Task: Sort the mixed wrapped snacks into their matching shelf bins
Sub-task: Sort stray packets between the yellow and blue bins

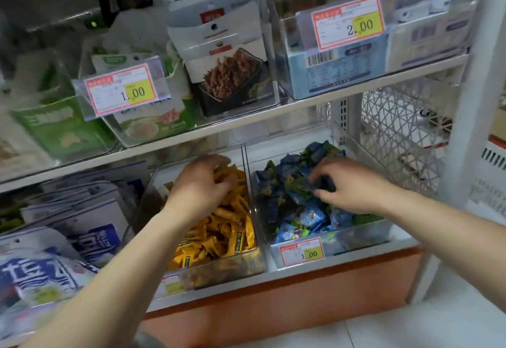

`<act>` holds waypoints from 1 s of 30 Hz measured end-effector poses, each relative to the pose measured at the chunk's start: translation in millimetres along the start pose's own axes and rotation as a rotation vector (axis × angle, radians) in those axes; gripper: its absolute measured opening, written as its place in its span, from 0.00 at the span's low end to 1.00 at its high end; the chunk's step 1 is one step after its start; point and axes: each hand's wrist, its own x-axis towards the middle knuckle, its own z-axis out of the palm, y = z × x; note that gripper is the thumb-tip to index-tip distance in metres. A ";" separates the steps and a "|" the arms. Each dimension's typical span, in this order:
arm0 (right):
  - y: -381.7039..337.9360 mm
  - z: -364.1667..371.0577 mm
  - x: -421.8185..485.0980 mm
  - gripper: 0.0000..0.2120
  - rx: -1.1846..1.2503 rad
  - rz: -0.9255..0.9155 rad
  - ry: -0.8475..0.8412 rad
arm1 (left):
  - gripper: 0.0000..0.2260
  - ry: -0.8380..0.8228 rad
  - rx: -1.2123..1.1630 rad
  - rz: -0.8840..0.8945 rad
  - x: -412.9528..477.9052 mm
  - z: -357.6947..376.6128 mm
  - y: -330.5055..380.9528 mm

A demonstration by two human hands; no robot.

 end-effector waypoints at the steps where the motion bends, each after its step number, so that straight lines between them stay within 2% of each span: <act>1: 4.7 -5.1 -0.3 0.12 -0.019 -0.002 0.031 | 0.15 0.003 -0.058 0.074 -2.8 5.4 11.7; 4: 23.8 -19.7 -5.3 0.13 -0.084 0.051 0.138 | 0.13 -0.078 -0.159 0.274 -2.7 31.9 56.4; 7: 42.1 -22.7 -13.4 0.21 -0.134 0.154 0.233 | 0.14 -0.314 -0.229 0.329 11.2 71.0 93.7; 10: 53.4 -12.0 -21.0 0.33 -0.069 0.247 0.201 | 0.25 -0.560 -0.363 0.266 23.1 107.9 114.4; 12: 57.5 -2.1 -24.5 0.34 0.073 0.250 0.161 | 0.33 -0.653 -0.399 0.294 26.7 128.7 119.9; 14: 61.3 3.4 -26.2 0.33 0.121 0.231 0.157 | 0.32 -0.664 -0.327 0.340 27.4 145.6 121.2; 17: 64.9 4.2 -26.6 0.36 0.057 0.235 0.136 | 0.25 -0.634 -0.079 0.417 30.0 152.5 115.3; 19: 65.9 3.9 -26.7 0.38 0.030 0.242 0.111 | 0.23 -0.702 0.038 0.448 34.2 143.2 104.1; 23: 65.4 5.8 -27.9 0.41 0.027 0.234 0.099 | 0.29 -0.844 0.281 0.424 50.5 117.0 84.7; 26: 63.9 8.2 -28.6 0.42 0.010 0.222 0.100 | 0.21 -0.867 0.385 0.466 59.1 104.9 85.0; 30: 63.1 8.1 -29.9 0.42 0.041 0.228 0.109 | 0.11 -0.821 0.560 0.478 63.3 93.3 90.2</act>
